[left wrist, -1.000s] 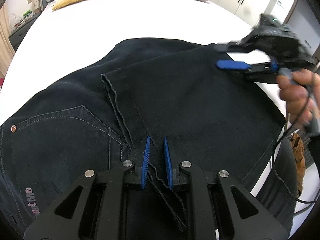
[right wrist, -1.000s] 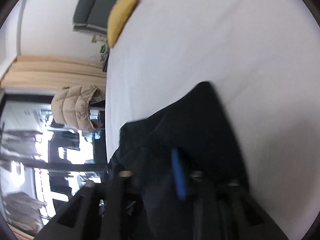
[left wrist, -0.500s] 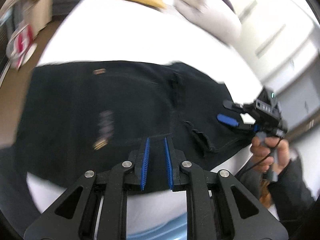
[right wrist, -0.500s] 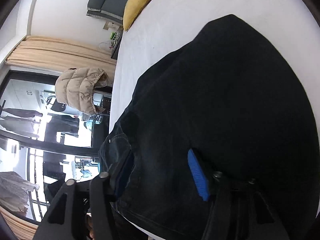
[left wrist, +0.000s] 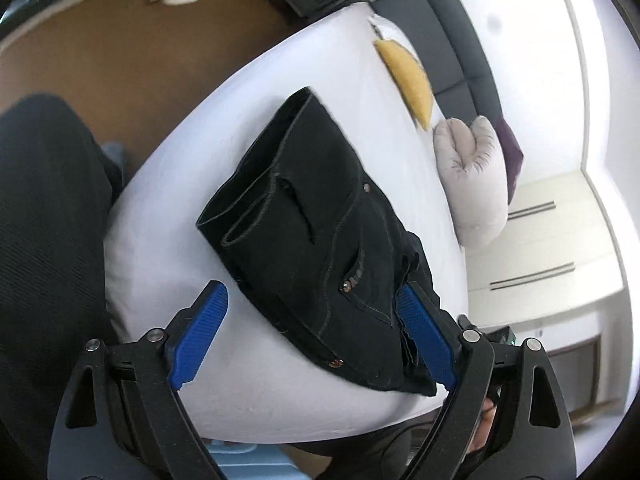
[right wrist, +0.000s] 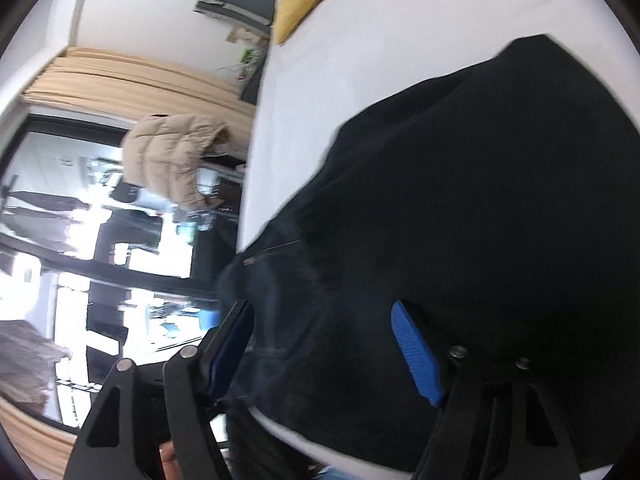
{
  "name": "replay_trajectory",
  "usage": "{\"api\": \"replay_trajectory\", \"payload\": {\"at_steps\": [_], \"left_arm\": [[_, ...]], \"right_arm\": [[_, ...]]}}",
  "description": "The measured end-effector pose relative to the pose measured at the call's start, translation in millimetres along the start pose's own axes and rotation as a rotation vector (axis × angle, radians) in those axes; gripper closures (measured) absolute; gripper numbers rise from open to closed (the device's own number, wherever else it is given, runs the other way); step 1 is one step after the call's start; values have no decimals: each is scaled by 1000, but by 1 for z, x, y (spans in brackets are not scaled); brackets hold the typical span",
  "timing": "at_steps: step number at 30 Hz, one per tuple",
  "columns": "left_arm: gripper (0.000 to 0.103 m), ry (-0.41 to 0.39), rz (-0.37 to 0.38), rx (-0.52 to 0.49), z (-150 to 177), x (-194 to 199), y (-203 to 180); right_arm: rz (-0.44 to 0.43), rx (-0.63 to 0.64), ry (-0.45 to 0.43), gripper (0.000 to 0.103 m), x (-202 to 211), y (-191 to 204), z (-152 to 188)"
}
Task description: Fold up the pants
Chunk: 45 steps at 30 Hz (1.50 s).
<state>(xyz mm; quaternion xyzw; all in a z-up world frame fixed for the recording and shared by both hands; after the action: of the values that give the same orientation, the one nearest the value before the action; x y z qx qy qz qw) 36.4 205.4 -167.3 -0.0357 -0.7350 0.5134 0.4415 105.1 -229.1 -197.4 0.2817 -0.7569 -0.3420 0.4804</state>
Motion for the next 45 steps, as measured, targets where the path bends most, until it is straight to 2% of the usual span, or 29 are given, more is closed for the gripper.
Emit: {"api": "replay_trajectory", "payload": {"at_steps": [3,7,10,12,13,14,17,20,22,23,28,32,40,45], "left_arm": [[16,20,30,76,-5,-6,16],[16,5,70,120,-8,-14,28],[20,1,104,146,-14,-20,34],[42,14,118,164,-20,-20,41],[62,29,121,182,-23,-23,45],[74,44,132,208,-25,-26,51],[81,63,160,244,-31,-37,54],[85,54,148,203,-33,-35,50],[87,44,142,174,-35,-33,45],[88,39,138,155,-35,-32,41],[89,4,109,18,-38,-23,8],[89,-19,96,-99,-30,-12,-25],[89,-39,89,-236,-22,-12,-76],[90,-49,58,-347,-12,-11,-106]], "right_arm": [[-48,24,29,29,-12,17,-3],[-115,19,83,29,-31,27,-9],[-123,10,125,30,-46,28,-13],[-135,-9,149,31,-54,24,-16],[-132,-19,157,31,-56,22,-18],[-130,-27,168,31,-60,20,-20],[-122,-21,201,31,-68,21,-27],[-78,-11,265,31,-85,23,-29],[43,1,320,37,-99,19,-27],[73,15,338,37,-106,18,-25],[141,69,360,34,-112,29,-24],[117,92,325,22,-110,31,-19],[120,113,298,21,-105,31,-23],[13,27,240,21,-82,28,-33]]}}
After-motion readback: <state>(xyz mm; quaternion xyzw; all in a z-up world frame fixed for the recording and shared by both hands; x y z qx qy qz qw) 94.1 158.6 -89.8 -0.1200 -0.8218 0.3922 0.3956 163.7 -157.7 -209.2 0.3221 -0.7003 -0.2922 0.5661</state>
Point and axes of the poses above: each gripper's, at about its wrist camera, not at the fingertips, and x roughly against the way its jaws point, y to its left, z to its underside, the point moved 1 cm from there along -x, roughly the way its jaws point, and after that the axes turned 8 degrees about x, right-handed, at the moved point
